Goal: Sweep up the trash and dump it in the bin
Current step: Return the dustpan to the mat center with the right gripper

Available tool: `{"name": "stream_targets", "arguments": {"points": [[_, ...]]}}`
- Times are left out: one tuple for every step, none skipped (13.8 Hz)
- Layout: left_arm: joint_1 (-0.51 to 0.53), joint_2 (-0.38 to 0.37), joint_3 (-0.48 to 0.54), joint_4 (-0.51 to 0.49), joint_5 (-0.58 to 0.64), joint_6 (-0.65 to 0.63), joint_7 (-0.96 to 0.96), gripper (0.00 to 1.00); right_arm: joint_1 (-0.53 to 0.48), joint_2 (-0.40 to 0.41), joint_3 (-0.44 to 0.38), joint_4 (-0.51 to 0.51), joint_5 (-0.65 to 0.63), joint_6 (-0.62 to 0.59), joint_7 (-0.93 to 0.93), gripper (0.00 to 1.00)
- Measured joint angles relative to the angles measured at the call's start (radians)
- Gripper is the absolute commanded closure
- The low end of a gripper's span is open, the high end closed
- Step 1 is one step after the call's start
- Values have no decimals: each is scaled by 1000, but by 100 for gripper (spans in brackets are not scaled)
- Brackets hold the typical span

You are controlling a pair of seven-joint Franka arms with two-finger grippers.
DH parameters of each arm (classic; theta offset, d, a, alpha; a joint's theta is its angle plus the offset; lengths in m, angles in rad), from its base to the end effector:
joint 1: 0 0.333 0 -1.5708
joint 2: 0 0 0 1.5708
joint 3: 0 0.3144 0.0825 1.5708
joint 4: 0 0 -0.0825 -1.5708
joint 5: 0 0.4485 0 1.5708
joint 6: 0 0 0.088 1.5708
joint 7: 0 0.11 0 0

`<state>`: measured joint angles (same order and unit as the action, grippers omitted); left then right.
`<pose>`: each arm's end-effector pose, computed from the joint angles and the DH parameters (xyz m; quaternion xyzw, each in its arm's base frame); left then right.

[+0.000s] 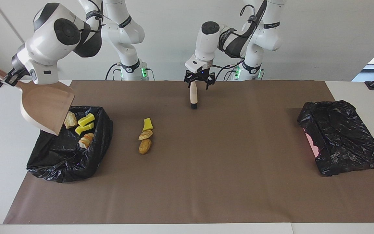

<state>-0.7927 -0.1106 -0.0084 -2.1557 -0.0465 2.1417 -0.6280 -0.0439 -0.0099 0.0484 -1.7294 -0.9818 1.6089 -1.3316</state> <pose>0.4036 -0.4196 0.4222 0.9958 -0.0748 0.0236 0.0465 0.6179 -0.0857 0.5912 0.6640 0.5799 -0.3276 0.3399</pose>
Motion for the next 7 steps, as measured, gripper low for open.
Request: {"name": "stream_targets", "arguments": {"points": [[52,6,2,69,6,-48,70,0,16,2,6,0,34,-4,58,100],[105,11,4,138,9,-112,148,0,32,3,11,0,84,-6,134,100],[162,12,7,204,11,-180,234,0,49,5,13,-1,151,-9,220,100],[217,12,9,254,13,-230,311,0,68,6,14,-1,219,-9,300,100],[265,12,10,294,14,-267,374,0,84,7,16,-1,279,-9,376,100],[315,12,11,338,15,-304,440,0,99,7,17,0,344,-9,468,100],[367,12,12,385,15,-341,509,0,112,7,18,1,418,-8,574,100]]}}
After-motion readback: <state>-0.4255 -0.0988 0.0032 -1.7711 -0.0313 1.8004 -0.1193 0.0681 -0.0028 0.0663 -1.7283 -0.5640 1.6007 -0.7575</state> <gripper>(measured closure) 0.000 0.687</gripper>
